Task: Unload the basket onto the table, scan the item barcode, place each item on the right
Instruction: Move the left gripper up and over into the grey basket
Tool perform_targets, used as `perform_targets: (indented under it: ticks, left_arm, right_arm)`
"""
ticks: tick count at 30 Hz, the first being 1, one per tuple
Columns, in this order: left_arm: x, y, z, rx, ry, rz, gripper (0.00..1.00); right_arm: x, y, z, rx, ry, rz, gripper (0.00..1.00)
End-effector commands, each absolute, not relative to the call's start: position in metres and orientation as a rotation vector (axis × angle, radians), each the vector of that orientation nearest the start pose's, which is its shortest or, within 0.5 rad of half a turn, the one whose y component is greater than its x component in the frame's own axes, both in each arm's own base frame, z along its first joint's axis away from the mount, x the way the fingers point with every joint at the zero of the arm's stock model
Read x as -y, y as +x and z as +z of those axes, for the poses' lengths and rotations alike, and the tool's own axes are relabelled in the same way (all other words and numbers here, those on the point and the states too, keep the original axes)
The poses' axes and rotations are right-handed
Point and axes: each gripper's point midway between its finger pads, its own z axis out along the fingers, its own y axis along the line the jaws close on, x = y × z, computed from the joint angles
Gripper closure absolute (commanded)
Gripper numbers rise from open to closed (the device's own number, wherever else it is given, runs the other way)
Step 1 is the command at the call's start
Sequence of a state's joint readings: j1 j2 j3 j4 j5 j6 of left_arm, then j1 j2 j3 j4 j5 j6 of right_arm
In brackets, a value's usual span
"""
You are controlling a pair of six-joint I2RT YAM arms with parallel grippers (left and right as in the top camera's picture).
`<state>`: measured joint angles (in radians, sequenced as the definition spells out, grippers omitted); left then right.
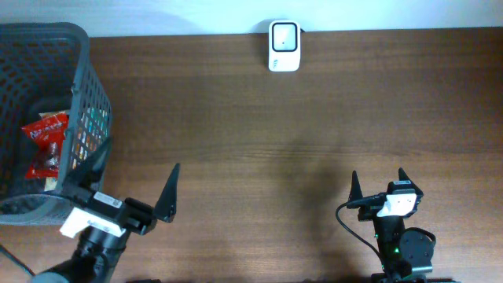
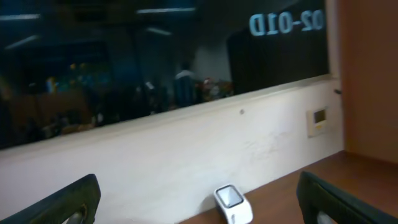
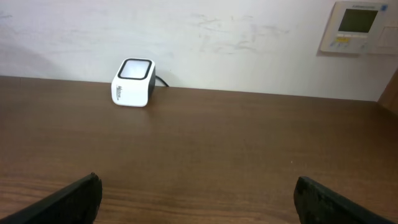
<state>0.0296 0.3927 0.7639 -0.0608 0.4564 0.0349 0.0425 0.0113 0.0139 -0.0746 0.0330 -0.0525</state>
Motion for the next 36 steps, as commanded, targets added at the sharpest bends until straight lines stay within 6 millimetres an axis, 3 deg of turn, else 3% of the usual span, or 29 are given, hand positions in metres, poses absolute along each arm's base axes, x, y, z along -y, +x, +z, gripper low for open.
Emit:
perform_targets:
  ticks: [1,3,7,9,12,14,16,19,24,25,28,32,36]
  left_arm:
    - [0.073,0.206,0.445,-1.227,0.434,-0.228,0.01]
    - [0.057,0.219,0.449,-1.297,0.327,-0.197,0.01]
    - [0.0,0.259,0.453,-1.608,0.034,0.001,0.01]
    - [-0.006,0.275,0.45,-1.754,0.021,0.037,0.01]
    - [-0.001,0.297,0.437,-2.005,0.056,0.0,0.01]
    - [-0.002,0.309,0.434,-2.073,0.068,0.016,0.01]
    - [-0.011,0.324,0.434,-2.114,0.04,0.057,0.01]
    - [-0.043,0.341,0.433,-2.171,-0.16,0.143,0.01]
    - [-0.122,0.348,0.429,-2.173,-0.567,0.24,0.01]
    - [-0.148,0.347,0.425,-2.153,-0.694,0.253,0.01]
    - [-0.189,0.343,0.41,-2.139,-0.853,0.239,0.01]
    - [-0.204,0.343,0.402,-2.141,-0.894,0.158,0.01]
    - [-0.238,0.337,0.397,-2.106,-0.978,0.231,0.01]
  right_arm:
    - [-0.003,0.246,0.155,-1.65,-0.039,-0.036,0.02]
    - [-0.003,0.246,0.156,-1.65,-0.039,-0.036,0.01]
    - [-0.003,0.246,0.155,-1.65,-0.039,-0.036,0.02]
    - [-0.003,0.246,0.155,-1.65,-0.039,-0.036,0.02]
    - [-0.003,0.246,0.155,-1.65,-0.039,-0.036,0.02]
    - [-0.003,0.246,0.155,-1.65,-0.039,-0.036,0.02]
    - [-0.003,0.246,0.155,-1.65,-0.039,-0.036,0.01]
    - [-0.003,0.246,0.155,-1.65,-0.039,-0.036,0.02]
    - [-0.003,0.246,0.155,-1.65,-0.039,-0.036,0.02]
    - [-0.003,0.246,0.155,-1.65,-0.039,-0.036,0.02]
    - [-0.003,0.246,0.155,-1.65,-0.039,-0.036,0.02]
    - [-0.003,0.246,0.155,-1.65,-0.039,-0.036,0.02]
    - [-0.003,0.246,0.155,-1.65,-0.039,-0.036,0.02]
